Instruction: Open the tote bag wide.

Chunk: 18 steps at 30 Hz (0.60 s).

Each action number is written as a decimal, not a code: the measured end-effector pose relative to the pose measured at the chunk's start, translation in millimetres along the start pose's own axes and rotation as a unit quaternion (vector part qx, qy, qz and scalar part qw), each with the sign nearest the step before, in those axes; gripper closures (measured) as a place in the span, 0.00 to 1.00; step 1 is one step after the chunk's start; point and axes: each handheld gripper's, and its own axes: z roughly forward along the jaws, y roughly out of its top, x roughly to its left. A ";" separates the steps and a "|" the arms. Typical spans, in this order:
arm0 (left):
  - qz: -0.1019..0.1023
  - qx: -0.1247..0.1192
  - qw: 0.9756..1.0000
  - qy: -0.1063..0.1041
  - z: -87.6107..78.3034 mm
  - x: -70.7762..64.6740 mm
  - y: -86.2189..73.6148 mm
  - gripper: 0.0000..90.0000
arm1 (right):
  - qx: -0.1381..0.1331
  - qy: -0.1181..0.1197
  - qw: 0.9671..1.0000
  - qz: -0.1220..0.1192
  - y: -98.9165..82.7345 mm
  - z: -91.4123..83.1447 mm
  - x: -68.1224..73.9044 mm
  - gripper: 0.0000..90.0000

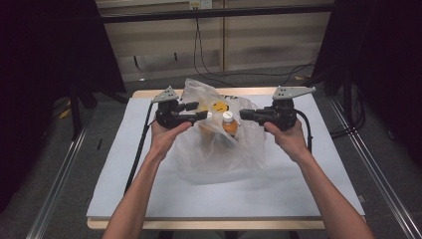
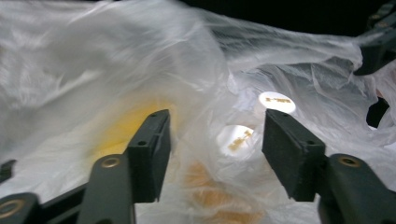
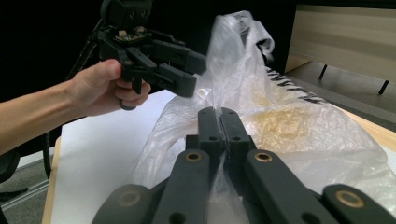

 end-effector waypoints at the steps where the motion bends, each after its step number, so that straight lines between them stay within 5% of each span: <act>1: -0.002 -0.009 1.000 -0.002 0.6 -1.1 0.0 0.58 | 0.001 -0.001 1.000 -0.001 -0.7 -0.3 -0.4 0.99; 6: -0.003 -0.009 1.000 -0.025 -1.6 -0.1 2.6 1.00 | 0.000 -0.004 1.000 0.002 -4.6 -3.0 -2.7 0.99; 18: 0.012 -0.008 0.999 -0.037 -17.1 -8.6 8.6 1.00 | -0.009 -0.009 1.000 0.010 -8.0 -3.8 -8.6 0.99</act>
